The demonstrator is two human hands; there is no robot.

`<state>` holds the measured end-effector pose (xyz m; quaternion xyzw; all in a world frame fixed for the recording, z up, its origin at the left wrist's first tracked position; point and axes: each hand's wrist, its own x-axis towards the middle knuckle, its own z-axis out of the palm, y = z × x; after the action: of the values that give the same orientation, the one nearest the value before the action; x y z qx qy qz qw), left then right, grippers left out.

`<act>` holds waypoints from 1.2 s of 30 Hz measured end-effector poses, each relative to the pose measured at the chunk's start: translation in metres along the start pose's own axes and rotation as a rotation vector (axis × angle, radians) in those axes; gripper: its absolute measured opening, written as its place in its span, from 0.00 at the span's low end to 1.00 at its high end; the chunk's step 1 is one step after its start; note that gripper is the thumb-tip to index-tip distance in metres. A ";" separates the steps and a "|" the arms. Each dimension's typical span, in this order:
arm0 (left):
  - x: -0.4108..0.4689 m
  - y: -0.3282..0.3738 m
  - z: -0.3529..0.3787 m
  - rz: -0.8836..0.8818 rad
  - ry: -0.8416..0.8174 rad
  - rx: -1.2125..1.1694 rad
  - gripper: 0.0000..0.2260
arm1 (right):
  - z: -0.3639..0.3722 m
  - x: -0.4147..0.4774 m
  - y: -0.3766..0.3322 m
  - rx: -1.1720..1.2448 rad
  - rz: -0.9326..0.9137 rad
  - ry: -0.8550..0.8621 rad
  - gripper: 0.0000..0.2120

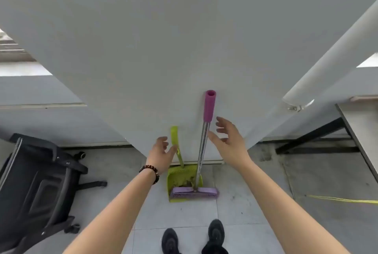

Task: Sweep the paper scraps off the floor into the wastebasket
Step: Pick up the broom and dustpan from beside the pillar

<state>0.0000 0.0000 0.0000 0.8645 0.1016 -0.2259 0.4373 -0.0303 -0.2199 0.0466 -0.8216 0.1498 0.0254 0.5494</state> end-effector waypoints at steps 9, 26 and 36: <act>0.029 0.015 0.022 -0.039 -0.002 -0.155 0.33 | 0.022 0.013 -0.012 0.028 -0.006 -0.133 0.11; -0.037 -0.020 0.053 0.039 0.045 -0.021 0.17 | -0.022 -0.041 0.036 0.208 0.141 0.157 0.21; -0.046 -0.003 0.062 -0.041 -0.020 -0.271 0.16 | -0.066 -0.124 0.028 0.164 0.148 0.524 0.19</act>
<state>-0.0599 -0.0468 -0.0125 0.7928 0.1443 -0.2277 0.5466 -0.1642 -0.2631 0.0728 -0.7397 0.3477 -0.1601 0.5534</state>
